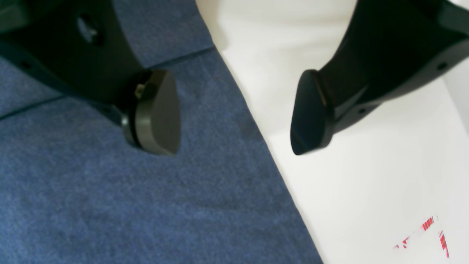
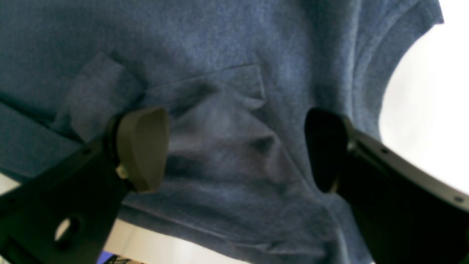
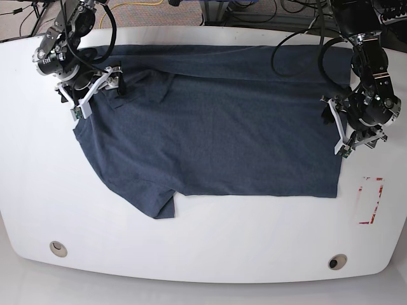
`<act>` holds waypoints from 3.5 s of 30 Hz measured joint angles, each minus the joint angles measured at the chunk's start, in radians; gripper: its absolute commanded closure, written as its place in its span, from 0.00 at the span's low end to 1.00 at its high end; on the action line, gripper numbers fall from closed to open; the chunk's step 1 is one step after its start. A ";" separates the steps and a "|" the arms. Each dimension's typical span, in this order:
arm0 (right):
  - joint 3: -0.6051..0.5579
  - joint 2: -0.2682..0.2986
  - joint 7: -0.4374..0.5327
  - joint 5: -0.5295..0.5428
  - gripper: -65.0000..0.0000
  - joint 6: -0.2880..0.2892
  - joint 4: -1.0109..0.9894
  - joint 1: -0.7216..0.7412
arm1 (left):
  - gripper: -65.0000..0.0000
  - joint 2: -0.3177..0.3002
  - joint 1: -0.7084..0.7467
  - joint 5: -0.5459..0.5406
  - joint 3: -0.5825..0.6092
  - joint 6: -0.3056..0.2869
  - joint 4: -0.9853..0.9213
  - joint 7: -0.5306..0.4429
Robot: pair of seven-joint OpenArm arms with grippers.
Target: Layout the t-shirt on the table in an organized manner, then fold the t-shirt properly
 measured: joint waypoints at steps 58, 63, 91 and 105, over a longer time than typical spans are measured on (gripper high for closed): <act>-0.090 0.056 0.008 -0.007 0.97 -0.002 -0.152 0.036 | 0.32 0.000 0.003 0.000 -0.002 0.000 0.001 0.000; -0.090 0.056 0.006 -0.008 1.00 -0.002 -0.135 0.034 | 0.32 0.001 0.003 0.000 -0.002 0.000 0.001 0.000; -0.149 0.051 0.001 -0.003 1.00 0.000 -0.047 0.143 | 0.32 0.002 0.008 -0.001 -0.002 0.000 0.001 0.000; -0.149 0.051 0.000 -0.008 0.34 -0.002 -0.160 0.188 | 0.32 0.000 0.019 0.000 -0.002 0.000 0.001 0.003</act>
